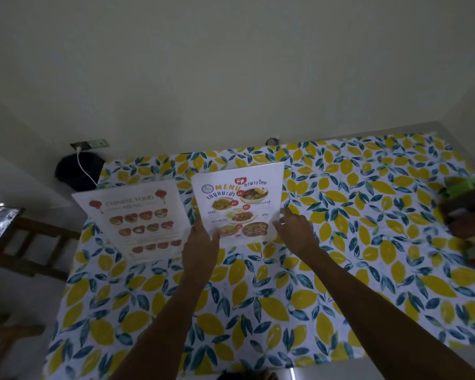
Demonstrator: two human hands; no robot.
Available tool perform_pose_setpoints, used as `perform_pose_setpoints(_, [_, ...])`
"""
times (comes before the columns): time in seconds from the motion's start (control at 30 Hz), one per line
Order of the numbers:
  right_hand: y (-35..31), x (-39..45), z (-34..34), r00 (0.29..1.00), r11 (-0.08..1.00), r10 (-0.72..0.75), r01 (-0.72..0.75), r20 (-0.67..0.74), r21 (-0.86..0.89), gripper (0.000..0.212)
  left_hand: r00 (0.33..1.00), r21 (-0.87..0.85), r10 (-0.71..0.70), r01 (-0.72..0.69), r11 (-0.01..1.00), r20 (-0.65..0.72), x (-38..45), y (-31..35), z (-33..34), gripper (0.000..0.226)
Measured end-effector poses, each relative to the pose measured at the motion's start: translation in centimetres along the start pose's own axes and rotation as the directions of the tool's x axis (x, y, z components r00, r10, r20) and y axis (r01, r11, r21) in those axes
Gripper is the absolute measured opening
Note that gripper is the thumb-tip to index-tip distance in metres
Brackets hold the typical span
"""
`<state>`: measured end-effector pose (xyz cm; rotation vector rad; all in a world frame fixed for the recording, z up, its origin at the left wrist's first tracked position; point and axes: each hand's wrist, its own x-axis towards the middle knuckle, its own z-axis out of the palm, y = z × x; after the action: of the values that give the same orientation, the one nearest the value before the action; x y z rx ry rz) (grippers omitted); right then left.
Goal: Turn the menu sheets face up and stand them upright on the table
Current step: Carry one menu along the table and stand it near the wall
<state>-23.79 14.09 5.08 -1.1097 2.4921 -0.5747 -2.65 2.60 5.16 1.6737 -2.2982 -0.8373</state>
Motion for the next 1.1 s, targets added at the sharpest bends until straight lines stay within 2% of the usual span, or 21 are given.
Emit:
perform_pose_setpoints(0.17, [0.4, 0.8, 0.5, 0.997, 1.000, -0.018, 0.018, -0.073, 0.006, 0.025, 1.000, -0.014, 0.002, -0.002, 1.000, 0.006, 1.4, 0.2, 0.1, 0.037])
perform_pose_setpoints(0.37, [1.2, 1.7, -2.2, 0.989, 0.995, -0.059, 0.069, -0.133, 0.075, 0.019, 0.995, 0.031, 0.089, -0.088, 0.996, -0.038, 2.2, 1.9, -0.1, 0.029])
perform_pose_setpoints(0.53, [3.4, 3.2, -6.8, 0.975, 0.989, -0.108, 0.126, -0.196, 0.082, 0.023, 0.983, 0.038, 0.173, -0.171, 0.985, -0.059, 3.8, 6.7, 0.3, 0.028])
perform_pose_setpoints(0.6, [5.2, 4.1, -8.8, 0.971, 0.987, -0.120, 0.139, -0.205, 0.080, 0.022, 0.981, 0.039, 0.187, -0.185, 0.982, -0.051, 4.3, 9.6, 0.9, 0.028])
perform_pose_setpoints(0.77, [12.1, 7.5, -15.0, 0.966, 0.989, -0.070, 0.101, -0.250, 0.112, 0.020, 0.967, -0.085, 0.250, -0.254, 0.964, -0.058, 4.5, 18.3, 4.2, 0.018])
perform_pose_setpoints(0.93, [22.2, 12.3, -21.8, 0.964, 0.990, -0.074, 0.102, -0.254, 0.099, 0.022, 0.937, -0.036, 0.340, -0.343, 0.938, -0.074, 4.8, 29.1, 10.4, 0.020])
perform_pose_setpoints(1.03, [28.6, 15.1, -26.3, 0.966, 0.991, -0.053, 0.081, -0.253, 0.104, 0.022, 0.946, -0.040, 0.321, -0.323, 0.946, -0.038, 4.5, 35.8, 14.7, 0.027])
perform_pose_setpoints(1.1, [32.2, 16.5, -29.3, 0.968, 0.992, -0.042, 0.069, -0.247, 0.102, 0.022, 0.947, -0.052, 0.320, -0.322, 0.945, -0.030, 4.5, 40.3, 17.0, 0.024])
